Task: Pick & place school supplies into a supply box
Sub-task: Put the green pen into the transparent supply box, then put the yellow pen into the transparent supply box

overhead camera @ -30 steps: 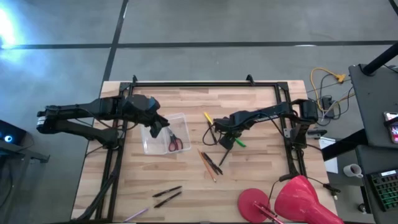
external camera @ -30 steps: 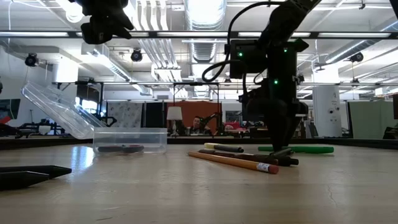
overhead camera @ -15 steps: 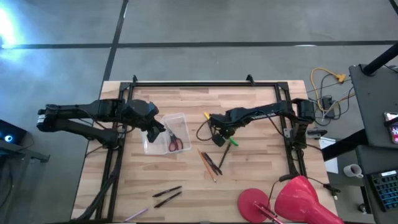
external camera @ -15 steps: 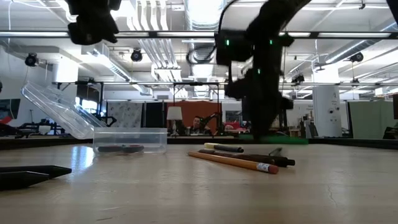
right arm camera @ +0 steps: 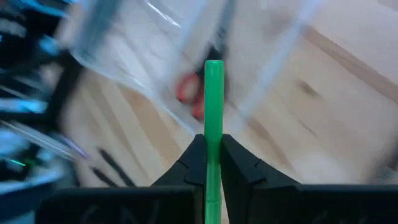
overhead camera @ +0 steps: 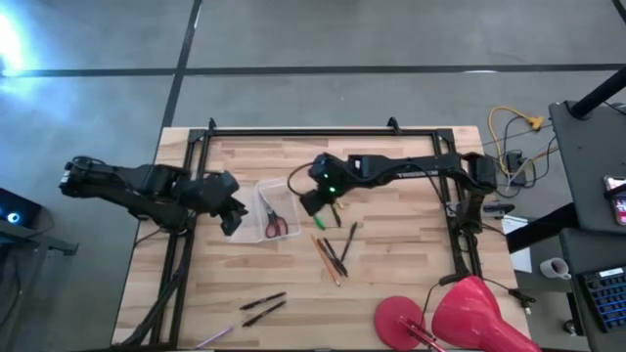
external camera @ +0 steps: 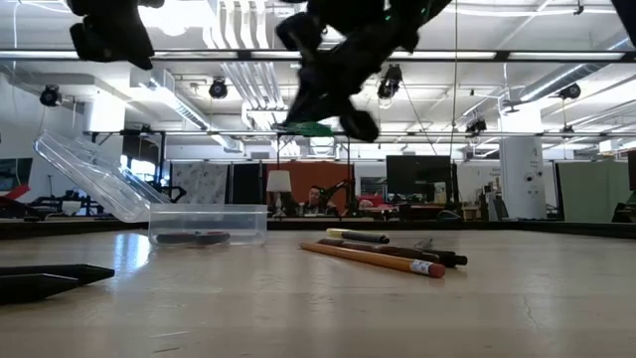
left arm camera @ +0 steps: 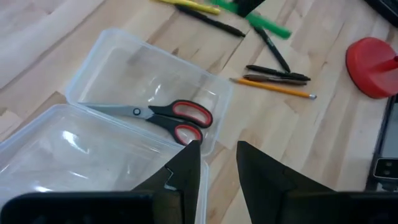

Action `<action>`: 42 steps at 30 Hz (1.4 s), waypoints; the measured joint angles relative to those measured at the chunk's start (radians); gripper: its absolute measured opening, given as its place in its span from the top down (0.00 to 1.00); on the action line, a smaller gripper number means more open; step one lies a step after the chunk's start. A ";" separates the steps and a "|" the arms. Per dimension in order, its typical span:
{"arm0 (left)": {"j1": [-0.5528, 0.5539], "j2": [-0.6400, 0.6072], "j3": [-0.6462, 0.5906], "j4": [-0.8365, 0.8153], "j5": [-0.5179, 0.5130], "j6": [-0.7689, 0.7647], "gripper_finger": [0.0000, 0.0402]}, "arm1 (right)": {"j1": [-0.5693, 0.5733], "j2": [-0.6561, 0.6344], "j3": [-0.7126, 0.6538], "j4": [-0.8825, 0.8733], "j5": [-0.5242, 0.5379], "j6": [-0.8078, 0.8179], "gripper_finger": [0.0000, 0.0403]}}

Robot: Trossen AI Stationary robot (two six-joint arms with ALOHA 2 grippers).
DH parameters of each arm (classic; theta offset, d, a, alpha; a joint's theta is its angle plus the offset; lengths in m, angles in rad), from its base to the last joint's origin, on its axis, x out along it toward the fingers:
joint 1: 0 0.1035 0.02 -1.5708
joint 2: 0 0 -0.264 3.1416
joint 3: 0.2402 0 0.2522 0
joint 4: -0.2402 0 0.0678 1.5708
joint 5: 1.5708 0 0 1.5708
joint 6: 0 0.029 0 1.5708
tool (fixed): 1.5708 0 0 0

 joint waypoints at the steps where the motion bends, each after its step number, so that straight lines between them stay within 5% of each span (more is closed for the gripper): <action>1: -0.018 -0.003 0.000 -0.006 -0.016 -0.014 0.78 | -0.004 0.021 0.007 0.033 -0.012 0.016 0.97; 12: -0.143 -0.042 0.000 -0.075 -0.133 -0.151 0.78 | -0.012 0.307 0.301 0.075 -0.062 0.034 0.97; 20: -0.150 -0.048 0.000 -0.089 -0.144 -0.163 0.78 | -0.038 0.491 0.532 -0.126 -0.041 0.055 0.88; 33: -0.153 -0.048 0.000 -0.111 -0.144 -0.154 0.78 | -0.037 0.472 0.699 -0.286 0.092 -0.179 0.53; 42: -0.162 -0.040 -0.001 -0.110 -0.143 -0.174 0.78 | -0.038 0.410 0.733 -0.496 0.109 -0.434 0.47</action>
